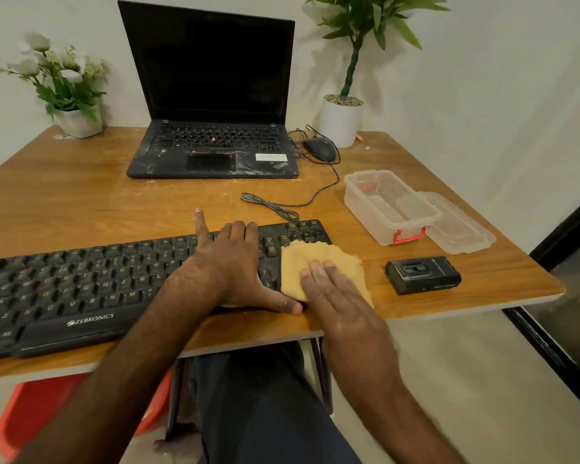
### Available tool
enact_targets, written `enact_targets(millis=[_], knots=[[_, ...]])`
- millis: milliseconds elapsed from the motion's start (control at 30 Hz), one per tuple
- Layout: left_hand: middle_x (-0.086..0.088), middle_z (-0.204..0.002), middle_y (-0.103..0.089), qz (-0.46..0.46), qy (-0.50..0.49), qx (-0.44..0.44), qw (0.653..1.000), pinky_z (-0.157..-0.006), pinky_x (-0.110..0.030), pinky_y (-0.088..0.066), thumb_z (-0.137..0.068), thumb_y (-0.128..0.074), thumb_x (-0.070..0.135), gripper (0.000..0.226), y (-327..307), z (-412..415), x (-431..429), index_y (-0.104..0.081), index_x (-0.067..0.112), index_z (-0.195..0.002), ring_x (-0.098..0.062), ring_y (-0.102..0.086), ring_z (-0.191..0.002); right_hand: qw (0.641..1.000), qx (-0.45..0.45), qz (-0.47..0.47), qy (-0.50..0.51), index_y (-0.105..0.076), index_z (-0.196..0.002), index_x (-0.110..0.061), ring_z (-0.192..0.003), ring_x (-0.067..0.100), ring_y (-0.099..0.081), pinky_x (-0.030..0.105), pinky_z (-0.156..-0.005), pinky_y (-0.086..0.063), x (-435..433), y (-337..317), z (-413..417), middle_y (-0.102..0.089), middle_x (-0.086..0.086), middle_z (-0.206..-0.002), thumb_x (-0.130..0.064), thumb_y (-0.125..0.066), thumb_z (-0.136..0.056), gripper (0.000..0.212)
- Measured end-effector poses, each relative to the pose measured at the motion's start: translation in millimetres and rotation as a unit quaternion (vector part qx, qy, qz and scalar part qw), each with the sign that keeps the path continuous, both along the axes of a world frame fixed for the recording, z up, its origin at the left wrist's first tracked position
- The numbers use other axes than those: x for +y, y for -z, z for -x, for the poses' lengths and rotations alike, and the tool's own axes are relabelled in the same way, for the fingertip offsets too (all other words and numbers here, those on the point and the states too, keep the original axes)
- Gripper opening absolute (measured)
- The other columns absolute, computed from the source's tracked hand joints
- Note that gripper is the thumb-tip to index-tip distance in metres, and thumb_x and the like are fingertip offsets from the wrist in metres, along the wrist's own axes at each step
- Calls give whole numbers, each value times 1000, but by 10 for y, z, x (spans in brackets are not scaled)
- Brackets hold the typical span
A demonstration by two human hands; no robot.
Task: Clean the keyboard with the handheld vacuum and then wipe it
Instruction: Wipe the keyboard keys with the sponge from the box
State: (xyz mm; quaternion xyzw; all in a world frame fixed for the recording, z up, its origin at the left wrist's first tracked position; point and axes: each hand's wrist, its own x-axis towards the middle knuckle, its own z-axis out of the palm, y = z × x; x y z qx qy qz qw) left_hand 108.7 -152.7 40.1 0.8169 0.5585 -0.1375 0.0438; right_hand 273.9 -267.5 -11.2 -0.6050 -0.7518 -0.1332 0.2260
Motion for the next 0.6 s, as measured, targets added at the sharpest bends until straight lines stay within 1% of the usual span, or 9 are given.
enact_targets(millis=[100,167,200,267,333,400,467,533,600], knots=[[-10,-165,-11,-5,4,7,1000,-108,-69,24,-36,-29,104,160,-1,-9,0,2,6,-158,-27,-10,-153,998,-1,62,-24,-57,-136,-12,-133,24,-50,35,-102,-45,138,-279,82,-55,9,-141,2,-70,-71,68],[-10,-165,-13,-4,2,12,1000,-107,-69,26,-37,-30,104,159,-19,-23,-5,1,6,-158,-27,-11,-153,995,16,100,-1,-42,-147,-22,-140,20,-39,33,-106,-40,439,-462,36,-41,3,-153,-3,-51,-92,59],[-11,-165,-14,-4,1,14,1000,-108,-69,26,-37,-31,104,159,-28,-36,-6,1,6,-158,-27,-12,-153,993,12,114,12,-42,-147,-25,-134,21,-45,35,-101,-43,614,-519,36,-45,3,-150,-4,-46,-94,57],[-11,-165,-13,0,-6,17,1000,-108,-70,24,-36,-31,104,160,-41,-45,-4,2,7,-158,-27,-11,-153,993,4,119,11,-51,-141,-27,-112,24,-62,37,-88,-52,976,-586,26,-63,6,-130,-3,-49,-91,55],[-11,-165,-12,7,-14,15,1000,-110,-71,21,-34,-31,105,162,-50,-40,-5,3,7,-158,-27,-10,-154,990,45,137,-10,-57,-135,-29,-101,22,-66,37,-83,-55,1157,-613,13,-70,6,-116,0,-55,-87,56],[-10,-166,-11,11,-17,13,1000,-110,-70,21,-34,-32,104,161,-47,-37,6,4,8,-158,-26,-9,-154,988,35,147,-25,-55,-137,-29,-111,22,-63,38,-89,-53,1089,-557,-10,-65,5,-128,1,-55,-87,59],[-10,-167,-8,17,-16,17,1000,-109,-70,24,-38,-37,104,160,-36,-37,8,6,9,-158,-26,-6,-154,991,-3,117,-59,-47,-143,-27,-130,23,-51,40,-97,-50,833,-438,-72,-48,5,-148,2,-50,-88,63],[-10,-167,-5,18,-13,24,999,-107,-68,26,-42,-41,104,158,-29,-39,18,7,8,-158,-26,-4,-155,993,-8,70,-97,-56,-137,-17,-131,26,-51,43,-96,-52,515,-319,-125,-53,10,-143,7,-57,-79,62],[-10,-167,-4,20,-12,29,999,-107,-68,27,-44,-43,103,157,-36,-53,25,6,7,-158,-27,-4,-155,995,-19,26,-99,-66,-125,-9,-122,28,-59,39,-95,-46,335,-193,-190,-63,14,-129,11,-76,-63,66]])
